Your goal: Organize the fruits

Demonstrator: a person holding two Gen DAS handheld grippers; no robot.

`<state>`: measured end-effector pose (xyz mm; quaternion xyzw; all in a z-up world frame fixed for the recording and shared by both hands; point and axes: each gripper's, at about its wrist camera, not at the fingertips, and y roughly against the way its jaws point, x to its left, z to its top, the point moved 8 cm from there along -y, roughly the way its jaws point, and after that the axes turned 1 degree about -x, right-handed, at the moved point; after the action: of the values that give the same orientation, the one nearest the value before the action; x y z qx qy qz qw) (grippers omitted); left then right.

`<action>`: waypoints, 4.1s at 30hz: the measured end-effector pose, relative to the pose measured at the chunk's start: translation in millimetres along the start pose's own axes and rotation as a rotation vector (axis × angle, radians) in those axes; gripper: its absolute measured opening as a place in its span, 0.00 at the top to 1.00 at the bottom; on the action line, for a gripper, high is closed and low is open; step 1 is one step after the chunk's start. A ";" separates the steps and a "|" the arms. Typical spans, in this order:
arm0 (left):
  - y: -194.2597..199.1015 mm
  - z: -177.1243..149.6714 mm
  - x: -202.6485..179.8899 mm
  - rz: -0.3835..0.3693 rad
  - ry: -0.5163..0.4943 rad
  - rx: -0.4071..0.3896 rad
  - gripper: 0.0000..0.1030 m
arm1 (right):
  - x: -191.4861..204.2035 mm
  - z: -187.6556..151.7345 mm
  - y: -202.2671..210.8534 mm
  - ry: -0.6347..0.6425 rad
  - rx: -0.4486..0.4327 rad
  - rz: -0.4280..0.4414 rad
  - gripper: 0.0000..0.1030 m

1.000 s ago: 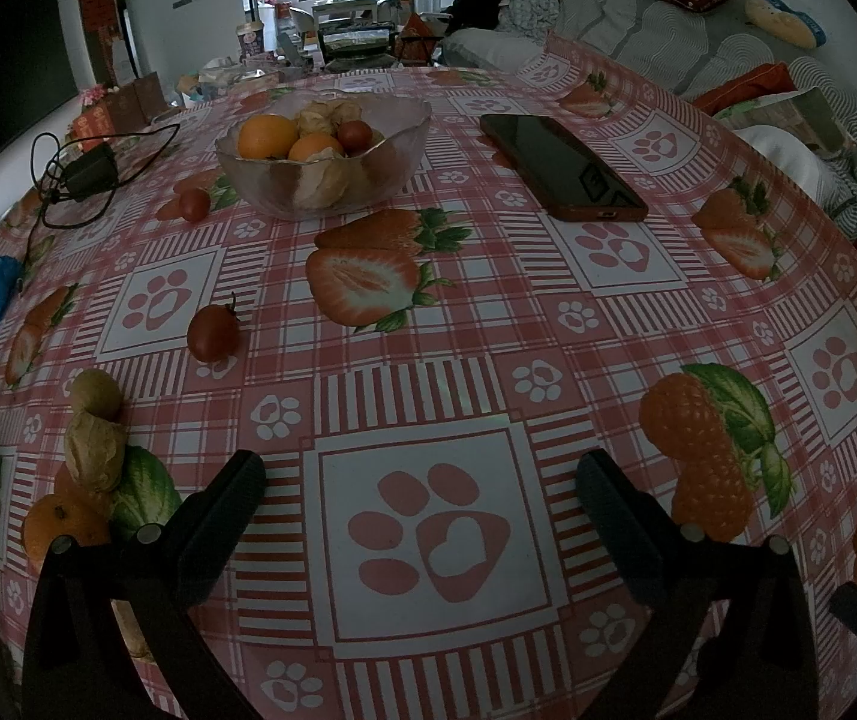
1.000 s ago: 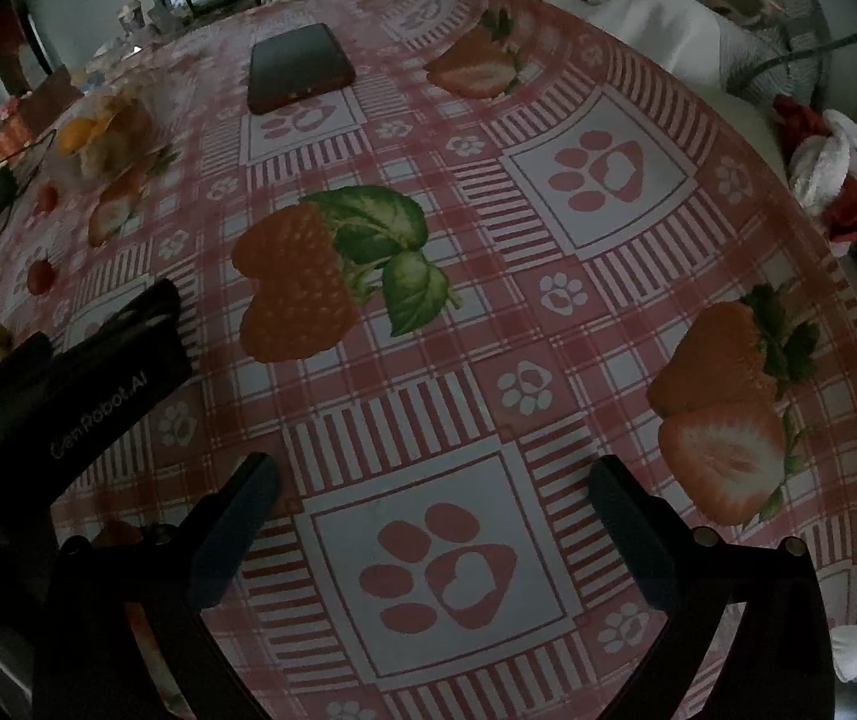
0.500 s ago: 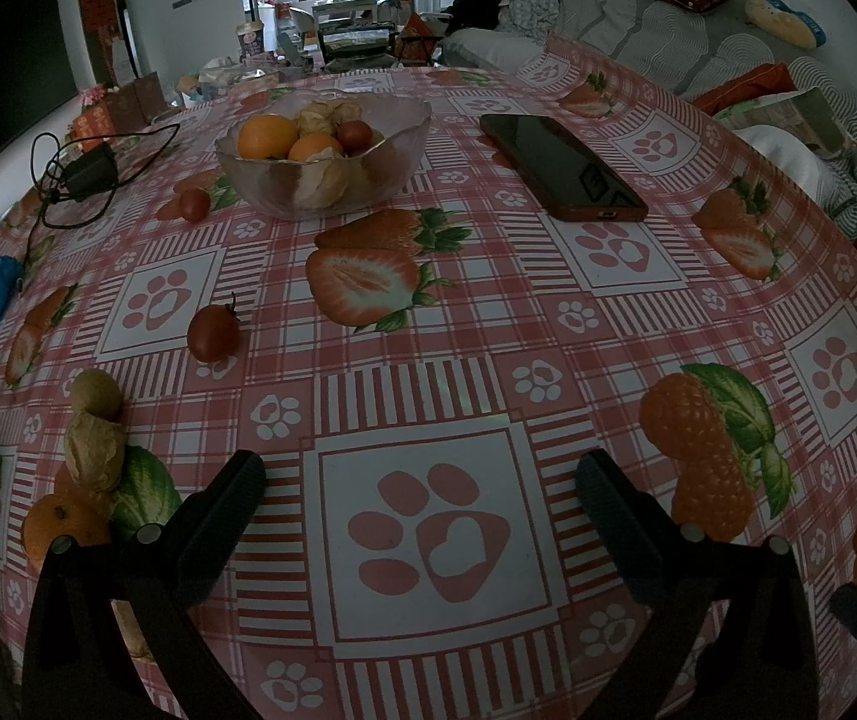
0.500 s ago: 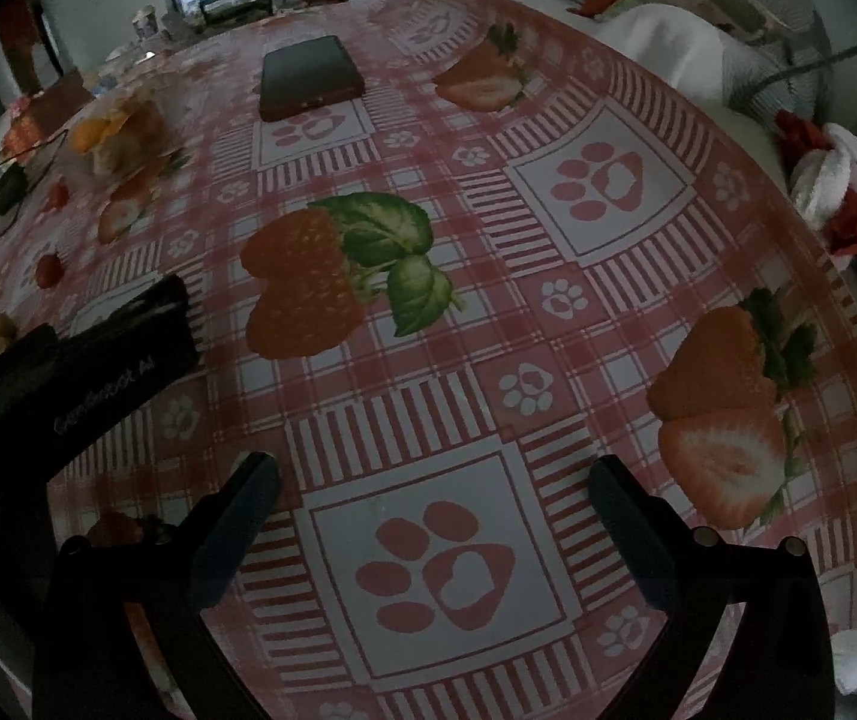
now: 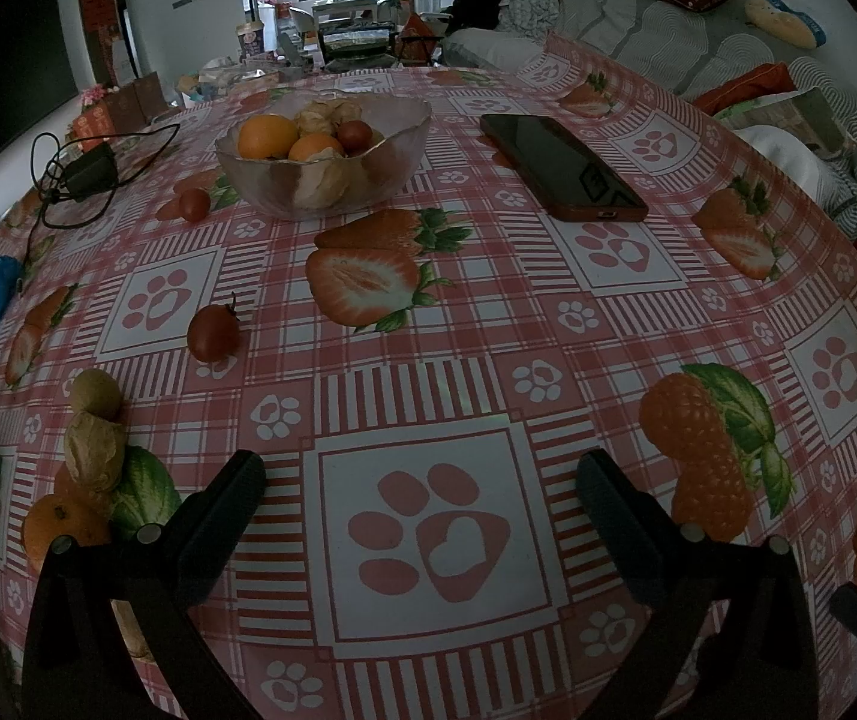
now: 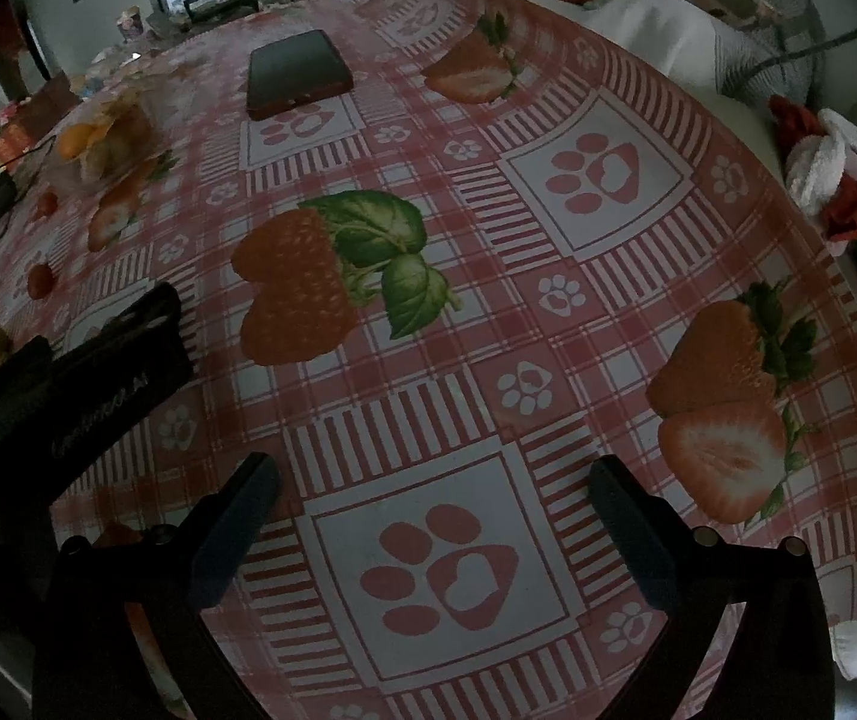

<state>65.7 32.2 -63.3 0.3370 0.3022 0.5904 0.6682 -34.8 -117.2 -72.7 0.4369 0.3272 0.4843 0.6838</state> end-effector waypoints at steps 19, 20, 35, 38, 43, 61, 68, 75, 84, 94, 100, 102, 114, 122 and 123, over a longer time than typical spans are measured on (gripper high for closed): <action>0.0 0.0 -0.2 0.000 0.000 0.000 0.00 | -0.5 2.0 -1.3 0.002 0.005 0.002 0.00; 0.0 0.0 0.0 0.000 0.000 0.000 0.00 | -0.4 3.0 -2.0 0.000 0.009 0.000 0.00; 0.1 0.1 0.0 0.000 0.000 0.000 0.00 | 0.6 3.1 -2.1 0.049 0.005 0.019 0.00; 0.1 0.1 -0.2 0.000 0.000 0.000 0.00 | 0.6 4.2 -3.0 0.048 0.022 0.020 0.00; 0.1 0.0 -0.3 0.000 0.000 0.000 0.00 | 1.5 5.1 -2.5 0.047 -0.001 0.019 0.00; 0.1 0.1 -0.4 0.000 0.000 0.000 0.00 | -0.6 0.9 3.3 0.053 -0.031 0.051 0.00; 0.1 0.1 -0.4 0.000 0.000 0.000 0.00 | -12.6 4.1 14.3 -0.083 -0.078 0.176 0.00; 0.2 0.1 -0.5 0.000 0.000 0.000 0.00 | 3.6 1.3 6.0 0.066 -0.003 0.017 0.00; 0.1 0.1 -0.6 0.000 -0.001 0.000 0.00 | -0.8 1.3 5.0 0.032 0.006 0.007 0.00; 0.1 0.1 -0.6 0.000 0.000 0.000 0.00 | 2.0 11.1 -2.7 0.017 0.047 -0.002 0.00; 0.2 0.1 -0.7 0.000 0.000 0.000 0.00 | 2.0 19.5 -7.4 0.003 0.052 -0.007 0.00; 0.1 0.1 -0.7 0.000 0.000 0.000 0.00 | -0.7 18.8 -7.3 -0.001 0.053 -0.010 0.00; 0.2 0.1 -0.6 0.000 -0.001 0.000 0.00 | -1.4 10.0 -4.1 0.014 -0.015 -0.010 0.00; 0.2 0.1 -0.8 0.000 -0.001 0.000 0.00 | -0.9 8.5 -0.6 0.030 -0.016 -0.001 0.00; 0.1 0.2 -0.7 0.000 -0.001 0.000 0.00 | -0.8 8.0 -0.4 0.028 -0.017 0.000 0.00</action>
<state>65.6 31.5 -63.1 0.3373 0.3020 0.5903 0.6682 -28.0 -120.3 -69.9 0.4243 0.3328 0.4930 0.6828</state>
